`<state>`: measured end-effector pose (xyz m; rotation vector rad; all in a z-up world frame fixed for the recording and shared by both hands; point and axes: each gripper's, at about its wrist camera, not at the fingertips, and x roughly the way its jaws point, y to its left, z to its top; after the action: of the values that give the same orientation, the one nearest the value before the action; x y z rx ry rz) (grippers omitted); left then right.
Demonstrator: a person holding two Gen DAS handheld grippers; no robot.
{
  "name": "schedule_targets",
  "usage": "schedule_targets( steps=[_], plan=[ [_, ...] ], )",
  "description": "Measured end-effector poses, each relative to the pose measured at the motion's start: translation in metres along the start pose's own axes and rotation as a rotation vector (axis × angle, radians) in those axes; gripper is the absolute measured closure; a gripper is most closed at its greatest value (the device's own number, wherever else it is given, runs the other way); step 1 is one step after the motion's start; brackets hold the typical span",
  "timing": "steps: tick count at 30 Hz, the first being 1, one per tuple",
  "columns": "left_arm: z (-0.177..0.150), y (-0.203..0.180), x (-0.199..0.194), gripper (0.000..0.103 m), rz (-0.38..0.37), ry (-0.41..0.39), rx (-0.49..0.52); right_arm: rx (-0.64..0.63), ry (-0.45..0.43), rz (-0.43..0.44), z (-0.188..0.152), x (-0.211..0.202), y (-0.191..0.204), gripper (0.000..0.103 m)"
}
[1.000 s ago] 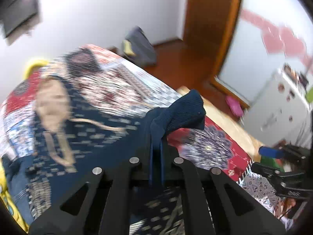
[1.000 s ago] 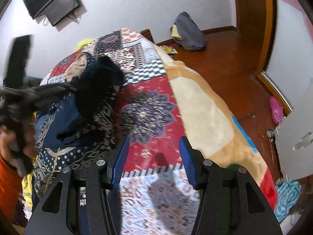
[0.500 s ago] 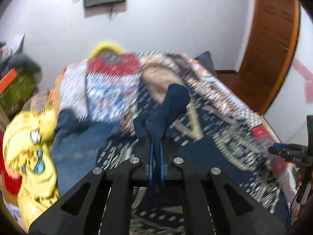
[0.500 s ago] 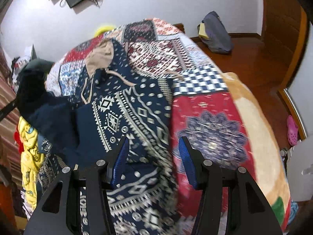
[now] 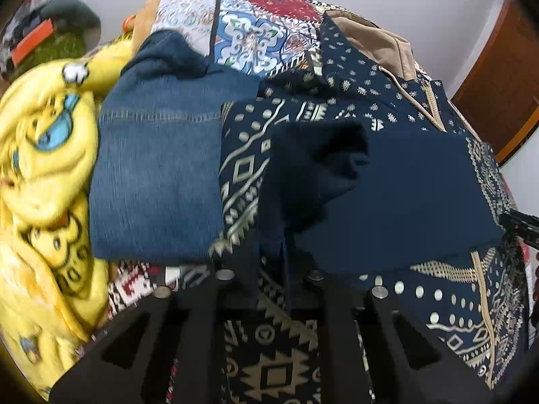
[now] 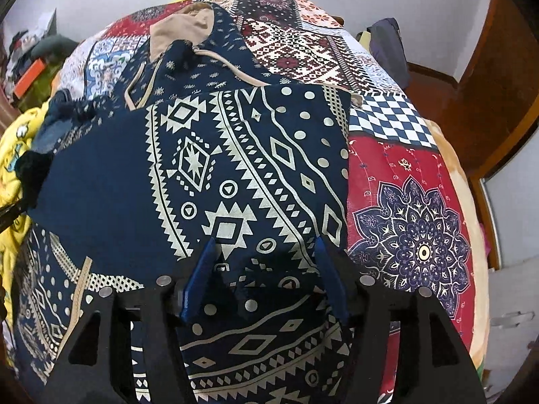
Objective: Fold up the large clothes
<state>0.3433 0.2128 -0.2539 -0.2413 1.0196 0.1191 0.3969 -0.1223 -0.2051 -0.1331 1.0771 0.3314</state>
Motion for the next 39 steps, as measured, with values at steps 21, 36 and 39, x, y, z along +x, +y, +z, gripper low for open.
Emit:
schedule_targets(
  steps=[21, 36, 39],
  plan=[
    [0.065, -0.057, -0.089, 0.021, 0.131, -0.205, 0.304, -0.005, -0.135, 0.134, 0.061, -0.060, 0.011, 0.044],
    [0.196, -0.111, 0.032, 0.018, 0.063, -0.145, 0.232, 0.029, -0.092, 0.174, 0.193, 0.030, 0.042, 0.037],
    [0.212, -0.103, 0.064, 0.018, -0.006, -0.082, 0.155, 0.067, -0.033, 0.167, 0.214, 0.074, 0.045, 0.037]
  ],
)
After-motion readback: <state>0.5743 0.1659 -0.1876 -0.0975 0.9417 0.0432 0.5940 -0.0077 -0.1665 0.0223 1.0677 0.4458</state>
